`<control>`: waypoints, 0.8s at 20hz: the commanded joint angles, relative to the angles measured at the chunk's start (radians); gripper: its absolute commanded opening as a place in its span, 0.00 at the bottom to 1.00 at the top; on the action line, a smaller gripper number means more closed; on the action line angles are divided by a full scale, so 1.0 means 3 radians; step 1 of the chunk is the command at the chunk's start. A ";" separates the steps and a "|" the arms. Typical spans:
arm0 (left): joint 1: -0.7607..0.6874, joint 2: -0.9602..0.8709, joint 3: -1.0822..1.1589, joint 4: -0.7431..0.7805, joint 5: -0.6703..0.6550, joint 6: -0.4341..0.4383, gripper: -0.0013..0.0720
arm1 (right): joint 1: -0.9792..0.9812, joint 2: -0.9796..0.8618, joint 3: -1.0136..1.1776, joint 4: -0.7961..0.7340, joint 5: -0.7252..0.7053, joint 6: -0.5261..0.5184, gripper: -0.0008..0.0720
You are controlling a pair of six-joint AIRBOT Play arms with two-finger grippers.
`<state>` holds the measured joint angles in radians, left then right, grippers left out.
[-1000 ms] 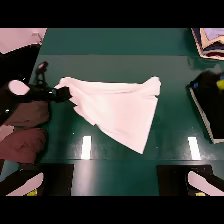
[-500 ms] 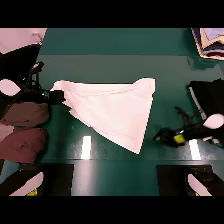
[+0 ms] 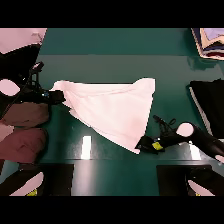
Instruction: Fold the shirts.
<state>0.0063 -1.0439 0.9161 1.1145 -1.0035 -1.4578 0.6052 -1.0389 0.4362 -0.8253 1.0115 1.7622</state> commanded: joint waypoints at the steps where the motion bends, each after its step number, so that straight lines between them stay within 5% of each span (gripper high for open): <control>1: 0.0003 0.0003 0.0004 0.0003 -0.0004 0.0005 0.05 | 0.0266 -0.0397 0.0257 -0.0028 -0.0214 -0.0008 0.57; 5: 0.0003 0.0004 0.0058 0.0003 -0.0235 0.0160 0.05 | 0.0399 -0.0539 0.0532 -0.0055 -0.0228 -0.0086 0.07; 6: 0.0003 0.0004 0.0140 0.0004 -0.0348 0.0225 0.05 | 0.0376 -0.0491 0.0615 -0.0098 -0.0228 -0.0116 0.03; 11: 0.0003 0.0006 0.1300 0.0014 -0.0996 0.0261 0.05 | -0.0380 0.0237 0.1472 -0.0908 0.0287 -0.0106 0.03; 16: 0.0003 0.0006 0.3026 0.0011 -0.1376 0.0132 0.05 | -0.1663 0.0963 0.2817 -0.1095 0.0839 -0.0395 0.03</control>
<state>0.0071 -1.0428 1.5578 1.1175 -1.3331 -1.3911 0.2943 -0.8566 1.0756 -1.1053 1.1587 1.6970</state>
